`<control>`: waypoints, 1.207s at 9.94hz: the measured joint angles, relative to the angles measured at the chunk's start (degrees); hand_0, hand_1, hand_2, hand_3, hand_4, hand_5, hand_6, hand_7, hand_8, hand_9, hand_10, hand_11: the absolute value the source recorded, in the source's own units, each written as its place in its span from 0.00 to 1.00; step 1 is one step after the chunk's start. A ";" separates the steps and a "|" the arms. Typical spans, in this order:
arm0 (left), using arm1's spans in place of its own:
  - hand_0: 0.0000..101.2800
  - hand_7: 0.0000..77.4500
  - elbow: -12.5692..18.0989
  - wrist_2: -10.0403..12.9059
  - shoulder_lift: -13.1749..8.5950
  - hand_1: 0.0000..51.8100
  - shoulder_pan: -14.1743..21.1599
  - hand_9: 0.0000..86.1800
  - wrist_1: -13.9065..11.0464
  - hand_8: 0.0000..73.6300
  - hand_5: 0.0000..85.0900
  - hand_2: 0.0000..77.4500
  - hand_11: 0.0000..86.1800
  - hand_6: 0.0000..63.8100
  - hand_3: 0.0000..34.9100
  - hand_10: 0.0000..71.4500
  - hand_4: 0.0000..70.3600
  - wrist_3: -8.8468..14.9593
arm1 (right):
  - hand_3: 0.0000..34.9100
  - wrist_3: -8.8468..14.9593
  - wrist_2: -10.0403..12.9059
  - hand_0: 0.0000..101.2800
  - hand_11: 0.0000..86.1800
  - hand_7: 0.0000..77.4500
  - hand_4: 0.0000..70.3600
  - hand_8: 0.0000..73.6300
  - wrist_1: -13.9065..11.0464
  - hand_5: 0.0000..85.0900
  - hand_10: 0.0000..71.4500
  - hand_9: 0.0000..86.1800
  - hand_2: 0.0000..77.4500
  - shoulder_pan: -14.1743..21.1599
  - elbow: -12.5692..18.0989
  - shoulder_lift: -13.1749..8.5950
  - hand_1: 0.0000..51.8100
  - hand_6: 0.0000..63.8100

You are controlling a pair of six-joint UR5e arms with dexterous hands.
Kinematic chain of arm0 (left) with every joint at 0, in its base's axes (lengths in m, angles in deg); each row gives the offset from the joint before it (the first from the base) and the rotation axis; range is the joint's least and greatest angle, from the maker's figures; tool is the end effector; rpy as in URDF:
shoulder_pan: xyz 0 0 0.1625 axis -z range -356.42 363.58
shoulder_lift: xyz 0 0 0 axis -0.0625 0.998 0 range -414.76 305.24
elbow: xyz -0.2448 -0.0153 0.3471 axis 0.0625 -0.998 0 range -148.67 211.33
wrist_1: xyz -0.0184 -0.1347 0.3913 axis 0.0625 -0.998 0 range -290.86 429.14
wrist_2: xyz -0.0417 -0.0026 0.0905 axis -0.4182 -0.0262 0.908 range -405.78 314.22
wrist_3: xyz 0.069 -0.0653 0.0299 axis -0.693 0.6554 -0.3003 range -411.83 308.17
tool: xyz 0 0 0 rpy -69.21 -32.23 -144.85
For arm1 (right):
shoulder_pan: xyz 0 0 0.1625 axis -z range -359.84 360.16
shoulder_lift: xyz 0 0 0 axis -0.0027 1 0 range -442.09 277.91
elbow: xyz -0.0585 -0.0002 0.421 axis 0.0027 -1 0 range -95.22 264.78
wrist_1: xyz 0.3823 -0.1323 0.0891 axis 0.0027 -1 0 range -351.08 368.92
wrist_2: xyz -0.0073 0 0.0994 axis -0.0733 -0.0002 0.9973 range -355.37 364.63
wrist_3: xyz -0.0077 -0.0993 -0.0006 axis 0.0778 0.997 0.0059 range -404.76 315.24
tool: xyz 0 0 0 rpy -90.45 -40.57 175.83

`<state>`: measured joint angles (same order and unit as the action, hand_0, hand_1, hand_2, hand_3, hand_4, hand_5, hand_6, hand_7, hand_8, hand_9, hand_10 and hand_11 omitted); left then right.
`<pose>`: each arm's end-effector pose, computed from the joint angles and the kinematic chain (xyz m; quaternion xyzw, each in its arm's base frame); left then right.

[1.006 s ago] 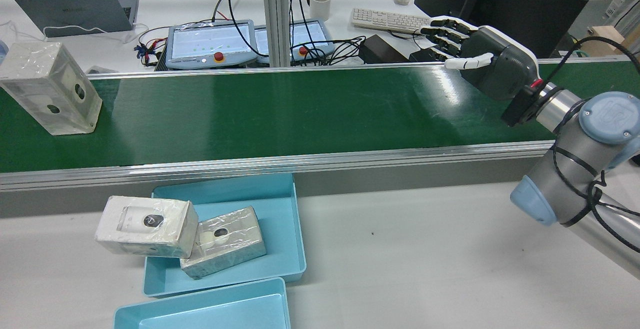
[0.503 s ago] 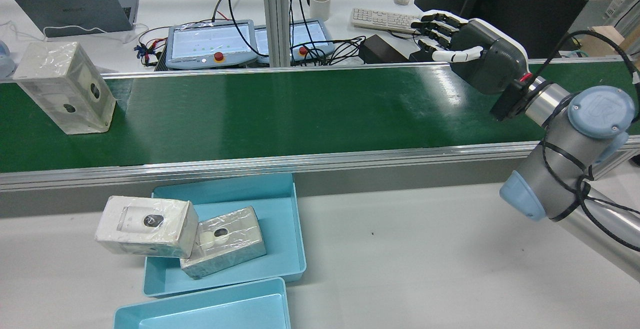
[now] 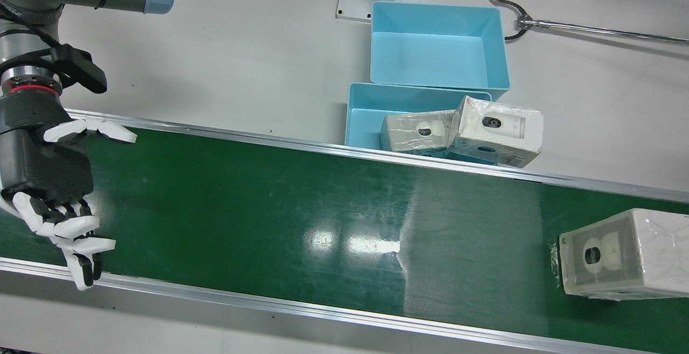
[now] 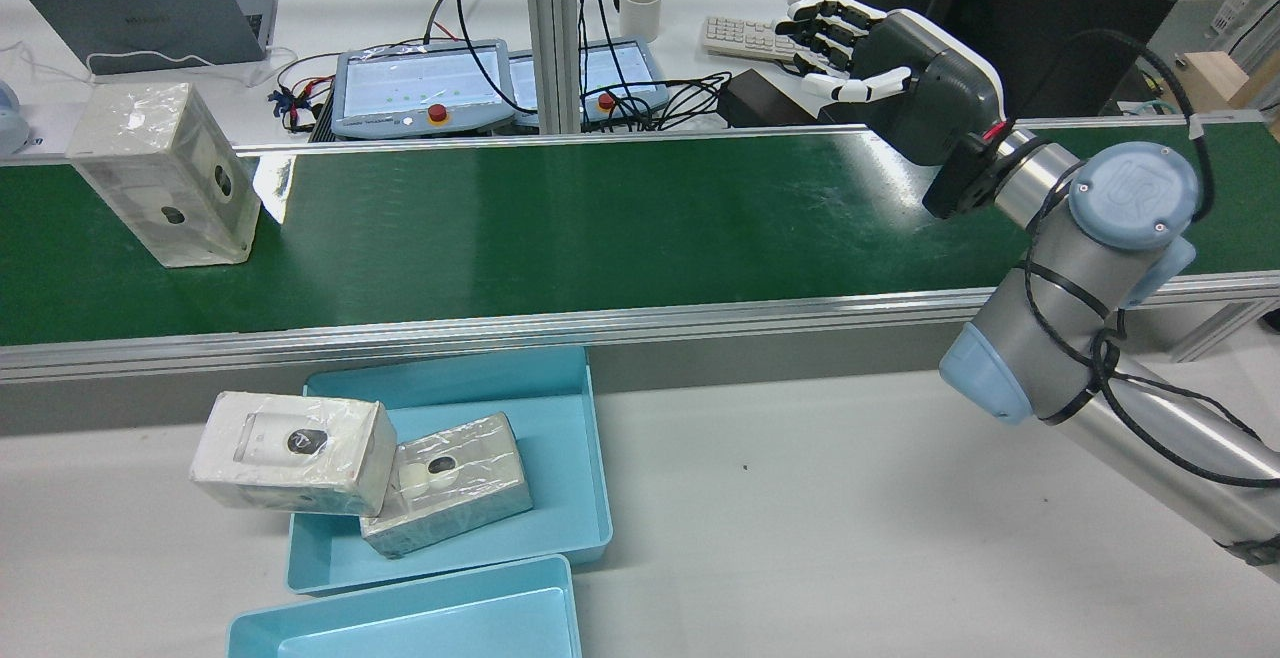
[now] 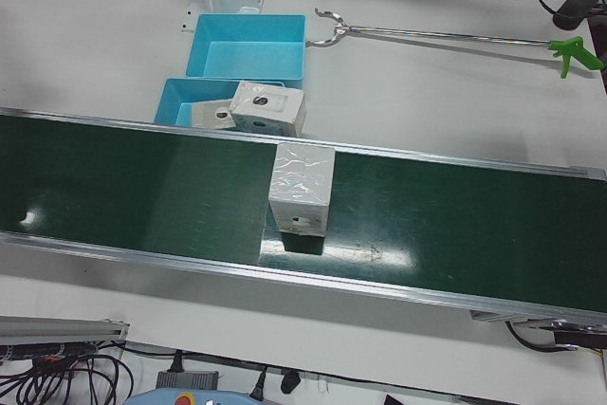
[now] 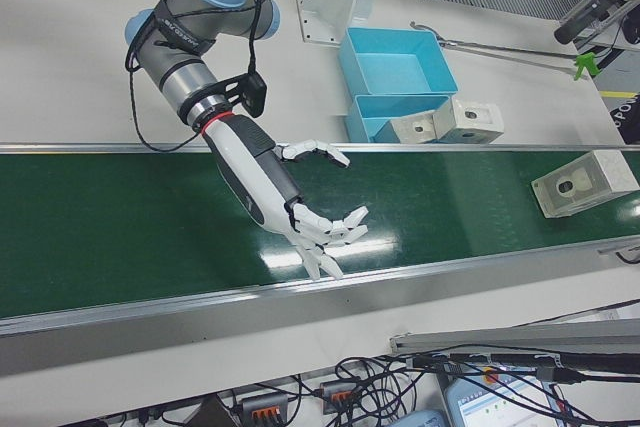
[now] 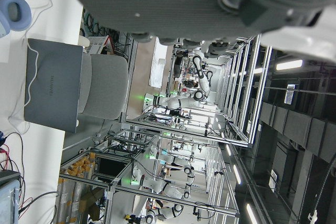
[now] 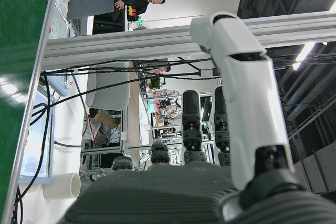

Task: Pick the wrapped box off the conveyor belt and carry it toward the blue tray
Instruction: 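Swing the right hand down over the belt, palm facing the oncoming box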

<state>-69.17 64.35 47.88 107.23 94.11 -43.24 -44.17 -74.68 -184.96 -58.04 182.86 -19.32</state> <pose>-0.2245 -0.5052 0.5258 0.0952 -0.6899 0.7174 0.0171 -0.2093 -0.6257 0.3708 -0.1708 -0.8064 0.5601 0.0825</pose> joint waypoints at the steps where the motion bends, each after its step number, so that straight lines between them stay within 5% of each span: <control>1: 0.00 0.00 0.00 0.00 0.00 0.00 0.00 0.00 0.00 0.00 0.01 0.01 0.00 0.00 0.00 0.00 0.00 0.00 | 0.33 0.62 0.93 0.52 0.02 0.39 0.28 0.04 -1.83 0.42 0.01 0.09 0.42 0.81 0.25 -0.59 0.45 0.15; 5: 0.00 0.01 0.00 0.00 0.00 0.00 0.00 0.00 0.00 0.00 0.01 0.01 0.00 0.00 0.00 0.01 0.00 0.00 | 0.38 2.57 7.10 0.50 0.01 0.39 0.27 0.01 -9.63 0.42 0.01 0.09 0.34 6.31 0.71 -4.15 0.36 0.13; 8: 0.00 0.01 0.00 0.00 0.00 0.00 0.00 0.00 0.00 0.00 0.01 0.01 0.00 0.00 0.00 0.00 0.00 0.00 | 0.38 3.04 11.55 0.50 0.01 0.39 0.26 0.01 -10.80 0.42 0.01 0.09 0.33 9.95 0.82 -5.72 0.39 0.13; 12: 0.00 0.00 0.00 0.00 0.00 0.00 0.00 0.00 0.00 0.00 0.01 0.01 0.00 0.00 0.00 0.01 0.00 0.00 | 0.38 3.21 12.45 0.50 0.01 0.35 0.22 0.01 -10.81 0.41 0.00 0.09 0.32 11.30 0.24 -7.00 0.37 0.12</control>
<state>-69.17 64.35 47.88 107.23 94.12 -43.24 -40.95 -62.23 -195.77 -46.74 183.10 -26.33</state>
